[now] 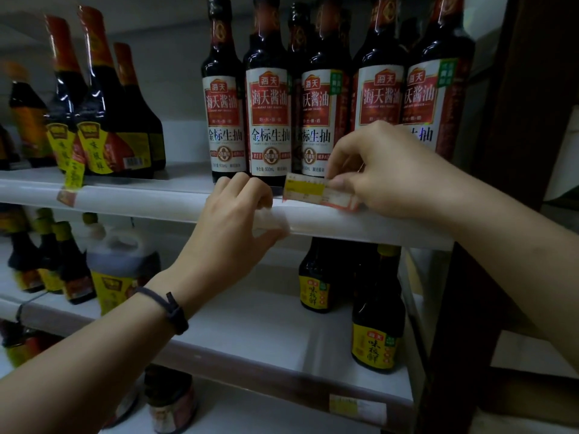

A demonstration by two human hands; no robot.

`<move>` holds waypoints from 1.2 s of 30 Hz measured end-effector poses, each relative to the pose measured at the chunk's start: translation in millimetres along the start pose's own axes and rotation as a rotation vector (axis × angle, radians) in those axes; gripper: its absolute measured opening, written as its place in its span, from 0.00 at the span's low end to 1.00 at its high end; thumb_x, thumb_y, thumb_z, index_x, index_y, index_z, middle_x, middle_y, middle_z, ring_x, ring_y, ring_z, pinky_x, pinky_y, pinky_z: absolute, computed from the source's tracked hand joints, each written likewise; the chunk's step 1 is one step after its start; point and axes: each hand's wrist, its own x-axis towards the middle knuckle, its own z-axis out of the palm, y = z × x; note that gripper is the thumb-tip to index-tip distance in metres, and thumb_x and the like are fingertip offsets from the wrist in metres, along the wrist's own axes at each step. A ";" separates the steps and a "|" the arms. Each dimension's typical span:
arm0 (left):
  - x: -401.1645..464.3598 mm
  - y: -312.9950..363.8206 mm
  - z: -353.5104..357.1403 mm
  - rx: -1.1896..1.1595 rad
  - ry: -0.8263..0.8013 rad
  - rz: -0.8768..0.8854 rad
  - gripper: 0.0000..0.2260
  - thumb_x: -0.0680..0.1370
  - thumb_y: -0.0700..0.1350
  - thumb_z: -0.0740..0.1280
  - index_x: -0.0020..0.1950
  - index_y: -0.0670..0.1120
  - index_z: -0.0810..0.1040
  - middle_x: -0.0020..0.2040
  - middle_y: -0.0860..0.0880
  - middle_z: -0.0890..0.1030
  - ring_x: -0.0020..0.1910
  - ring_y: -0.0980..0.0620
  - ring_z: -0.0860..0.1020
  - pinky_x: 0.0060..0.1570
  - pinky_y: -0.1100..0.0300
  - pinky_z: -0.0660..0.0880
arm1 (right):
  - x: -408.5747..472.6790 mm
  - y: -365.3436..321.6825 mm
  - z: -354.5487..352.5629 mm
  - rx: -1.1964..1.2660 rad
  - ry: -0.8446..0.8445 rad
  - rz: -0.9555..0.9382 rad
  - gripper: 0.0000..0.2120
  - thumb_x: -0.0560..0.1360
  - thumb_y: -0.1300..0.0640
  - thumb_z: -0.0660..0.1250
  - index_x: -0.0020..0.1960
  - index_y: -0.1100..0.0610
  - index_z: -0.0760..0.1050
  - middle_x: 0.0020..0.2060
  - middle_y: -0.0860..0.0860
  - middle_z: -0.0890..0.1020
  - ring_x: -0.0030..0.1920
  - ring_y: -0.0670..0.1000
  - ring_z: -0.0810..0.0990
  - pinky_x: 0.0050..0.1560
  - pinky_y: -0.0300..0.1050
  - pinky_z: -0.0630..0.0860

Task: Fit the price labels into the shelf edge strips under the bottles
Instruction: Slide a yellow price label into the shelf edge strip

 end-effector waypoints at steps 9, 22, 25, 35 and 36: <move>0.6 -0.9 0.2 0.006 -0.010 -0.003 0.17 0.71 0.51 0.75 0.53 0.46 0.74 0.50 0.55 0.69 0.50 0.52 0.67 0.47 0.62 0.62 | 1.1 -7.1 20.8 -0.127 -0.005 -0.014 0.02 0.74 0.58 0.74 0.45 0.51 0.84 0.41 0.49 0.84 0.45 0.51 0.82 0.48 0.54 0.82; 4.3 2.1 2.2 0.078 -0.089 0.046 0.22 0.71 0.57 0.72 0.62 0.54 0.72 0.56 0.48 0.73 0.55 0.47 0.70 0.51 0.48 0.73 | -10.5 -2.9 29.3 -0.227 0.069 -0.136 0.11 0.75 0.64 0.69 0.52 0.51 0.84 0.48 0.49 0.86 0.50 0.53 0.83 0.51 0.54 0.82; 4.0 2.5 2.0 0.085 -0.094 0.040 0.22 0.70 0.59 0.70 0.61 0.53 0.73 0.55 0.47 0.73 0.54 0.46 0.70 0.50 0.47 0.73 | -16.5 -2.3 33.6 -0.299 0.110 -0.159 0.10 0.75 0.64 0.69 0.53 0.52 0.83 0.49 0.51 0.83 0.51 0.56 0.82 0.49 0.53 0.80; 2.2 0.8 5.1 0.062 -0.070 0.046 0.20 0.70 0.57 0.72 0.59 0.51 0.76 0.55 0.48 0.72 0.55 0.46 0.70 0.51 0.51 0.73 | -28.9 0.0 40.7 -0.412 0.200 -0.217 0.10 0.76 0.51 0.69 0.52 0.56 0.79 0.46 0.53 0.79 0.50 0.58 0.78 0.45 0.50 0.74; 1.8 0.7 5.6 0.065 -0.067 0.049 0.20 0.71 0.57 0.72 0.59 0.51 0.76 0.55 0.48 0.72 0.55 0.47 0.70 0.51 0.53 0.72 | -28.9 -0.7 39.5 -0.420 0.201 -0.213 0.11 0.76 0.49 0.69 0.53 0.56 0.78 0.46 0.53 0.79 0.51 0.57 0.79 0.45 0.50 0.74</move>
